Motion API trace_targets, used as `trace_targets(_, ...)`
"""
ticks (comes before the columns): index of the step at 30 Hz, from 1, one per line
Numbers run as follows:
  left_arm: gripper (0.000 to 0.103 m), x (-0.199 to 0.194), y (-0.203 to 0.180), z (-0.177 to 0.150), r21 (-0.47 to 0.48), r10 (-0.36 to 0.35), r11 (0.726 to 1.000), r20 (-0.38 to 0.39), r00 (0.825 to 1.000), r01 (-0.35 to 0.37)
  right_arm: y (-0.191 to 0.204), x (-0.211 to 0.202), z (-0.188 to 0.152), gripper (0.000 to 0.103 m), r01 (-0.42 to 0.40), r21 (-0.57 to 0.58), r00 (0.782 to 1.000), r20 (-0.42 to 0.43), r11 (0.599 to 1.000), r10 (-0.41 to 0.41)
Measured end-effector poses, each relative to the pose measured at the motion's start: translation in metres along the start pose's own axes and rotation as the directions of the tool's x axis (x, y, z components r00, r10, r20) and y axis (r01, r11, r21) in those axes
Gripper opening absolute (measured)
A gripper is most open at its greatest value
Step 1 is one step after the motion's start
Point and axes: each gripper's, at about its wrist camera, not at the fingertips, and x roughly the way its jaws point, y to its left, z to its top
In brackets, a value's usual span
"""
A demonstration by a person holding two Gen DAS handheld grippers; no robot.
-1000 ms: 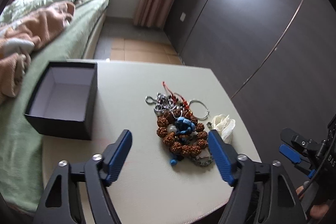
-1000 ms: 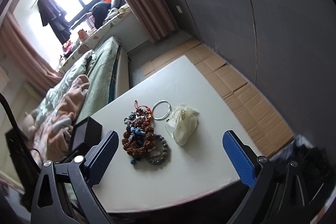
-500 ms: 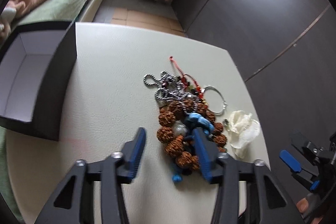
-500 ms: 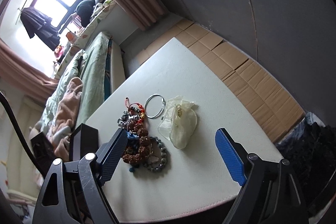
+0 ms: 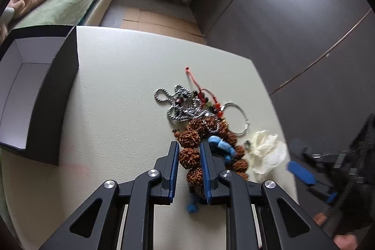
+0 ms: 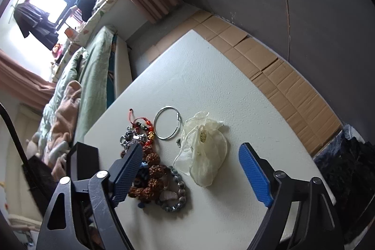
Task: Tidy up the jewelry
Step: 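Reach the left tool to the brown bead bracelet and close on it, then carry the brown bead bracelet with the left tool into the black box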
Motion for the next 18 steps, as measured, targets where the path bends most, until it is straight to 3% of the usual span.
trace_targets(3,0.019,-0.006,-0.001,0.002,-0.003,-0.013,1.000,0.019,1.000,0.013,-0.004,0.006,0.000,0.070,0.019,0.011,1.000,-0.010,1.000,-0.019)
trace_targets(8,0.019,-0.021,-0.006,0.005,0.016,-0.069,0.998,0.026,0.997,0.069,-0.010,0.017,-0.001,0.061,0.039,0.030,0.999,-0.036,0.999,-0.038)
trace_targets(10,0.019,-0.029,-0.009,0.004,0.027,-0.088,0.996,0.038,0.995,0.087,-0.010,0.020,-0.003,0.045,0.037,0.031,0.998,-0.045,0.999,-0.036)
trace_targets(12,0.019,-0.036,-0.010,0.004,0.034,-0.100,0.995,0.053,0.994,0.098,-0.012,0.023,-0.006,0.014,0.033,0.036,0.998,-0.061,0.999,-0.031)
trace_targets(13,0.019,-0.043,-0.009,0.003,0.036,-0.107,0.994,0.060,0.992,0.105,-0.013,0.023,-0.007,0.009,0.029,0.040,0.998,-0.064,0.999,-0.027)
trace_targets(18,0.019,-0.064,-0.005,0.002,0.039,-0.131,0.991,0.100,0.986,0.128,-0.007,0.004,-0.014,0.005,-0.028,0.022,1.000,-0.012,0.999,0.028)
